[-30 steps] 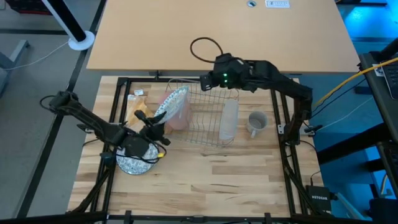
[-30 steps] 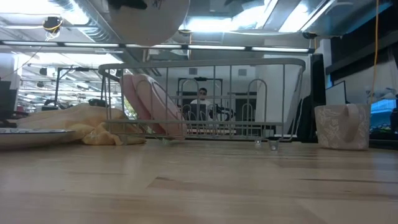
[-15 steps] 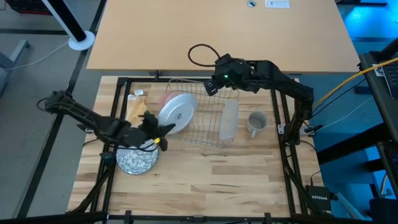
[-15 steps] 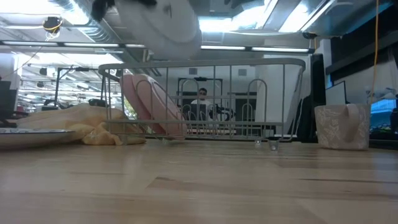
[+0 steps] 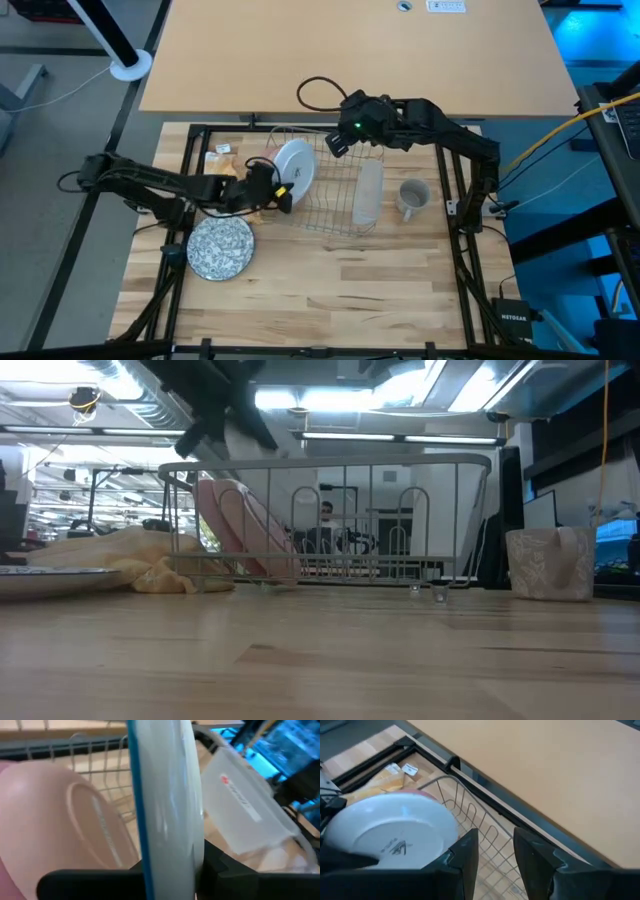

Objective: Sort dishes
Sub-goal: Put the white patterned plate in the dish rack

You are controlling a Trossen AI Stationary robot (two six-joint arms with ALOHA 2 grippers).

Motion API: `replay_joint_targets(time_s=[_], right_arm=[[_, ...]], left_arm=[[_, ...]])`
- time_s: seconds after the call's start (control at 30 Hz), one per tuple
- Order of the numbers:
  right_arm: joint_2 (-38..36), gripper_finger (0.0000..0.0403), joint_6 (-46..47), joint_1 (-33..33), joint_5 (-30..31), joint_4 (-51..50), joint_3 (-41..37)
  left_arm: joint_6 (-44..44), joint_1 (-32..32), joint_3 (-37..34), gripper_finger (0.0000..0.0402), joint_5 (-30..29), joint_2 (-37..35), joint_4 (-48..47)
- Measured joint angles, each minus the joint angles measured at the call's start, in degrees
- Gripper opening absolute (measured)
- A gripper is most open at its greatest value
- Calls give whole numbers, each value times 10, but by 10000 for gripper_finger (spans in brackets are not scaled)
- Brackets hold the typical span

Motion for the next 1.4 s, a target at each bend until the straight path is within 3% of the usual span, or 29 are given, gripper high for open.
replay_joint_targets(time_s=[0.3,0.63,0.83,1.2,1.4], right_arm=[[29,128,-14,0,0,-42,0],[50,128,-29,0,0,-52,0],[50,128,-30,0,-5,-55,0],[49,128,-30,0,-6,-59,0],[49,128,-30,0,-10,-79,0]], left_arm=[[-32,51,0,30,20,27,0],[-83,70,0,31,83,43,-26],[-85,80,0,62,83,45,-21],[-35,83,0,124,83,45,-22],[67,83,0,134,86,23,-33]])
